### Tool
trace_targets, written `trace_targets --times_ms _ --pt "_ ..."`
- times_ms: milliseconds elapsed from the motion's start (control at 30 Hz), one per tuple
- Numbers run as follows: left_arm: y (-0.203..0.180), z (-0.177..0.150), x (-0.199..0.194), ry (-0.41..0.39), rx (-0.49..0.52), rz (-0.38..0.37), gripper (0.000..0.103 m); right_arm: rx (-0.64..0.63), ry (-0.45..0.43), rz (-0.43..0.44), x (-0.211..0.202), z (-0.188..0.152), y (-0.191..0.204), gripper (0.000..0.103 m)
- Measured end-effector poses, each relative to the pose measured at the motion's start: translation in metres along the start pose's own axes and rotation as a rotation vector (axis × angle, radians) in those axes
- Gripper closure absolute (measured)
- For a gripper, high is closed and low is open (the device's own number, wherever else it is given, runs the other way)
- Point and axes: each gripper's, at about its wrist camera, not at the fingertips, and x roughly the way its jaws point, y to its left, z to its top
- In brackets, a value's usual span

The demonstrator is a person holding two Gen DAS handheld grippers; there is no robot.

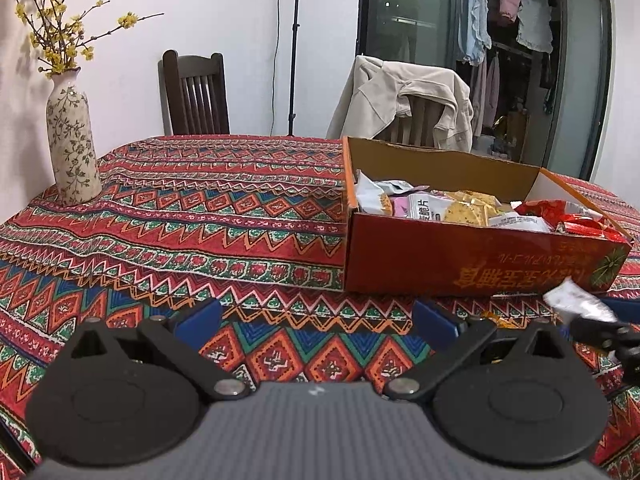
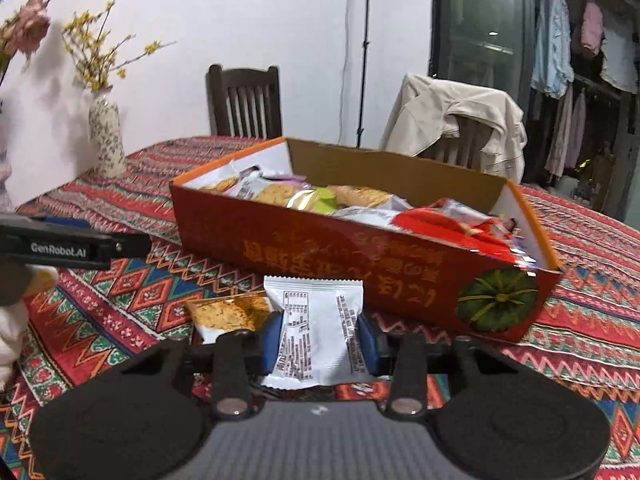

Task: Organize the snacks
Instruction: 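Grasp a white packet with the right tool while the left tool grasps a cracker packet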

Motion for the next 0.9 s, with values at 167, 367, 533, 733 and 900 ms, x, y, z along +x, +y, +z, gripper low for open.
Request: trace_targets --times_ms 167,367,533,733,900 --pt "-0.017 0.001 -0.003 0.01 0.071 0.027 0.0 0.058 -0.025 -0.071 -0.011 -0.006 -0.026 0.064" --pt "-0.05 0.007 -0.011 0.05 0.074 0.0 0.0 0.158 -0.055 -0.095 -0.015 -0.017 -0.051 0.063" --pt "-0.085 0.007 -0.004 0.096 0.056 0.032 0.0 0.16 -0.064 -0.106 -0.016 -0.02 -0.053 0.062" --pt "-0.122 0.005 0.015 0.171 0.035 0.09 0.0 0.189 -0.072 -0.11 -0.018 -0.023 -0.056 0.062" --pt "-0.141 -0.004 0.029 0.195 0.037 0.147 0.0 0.197 -0.07 -0.117 -0.018 -0.024 -0.057 0.062"
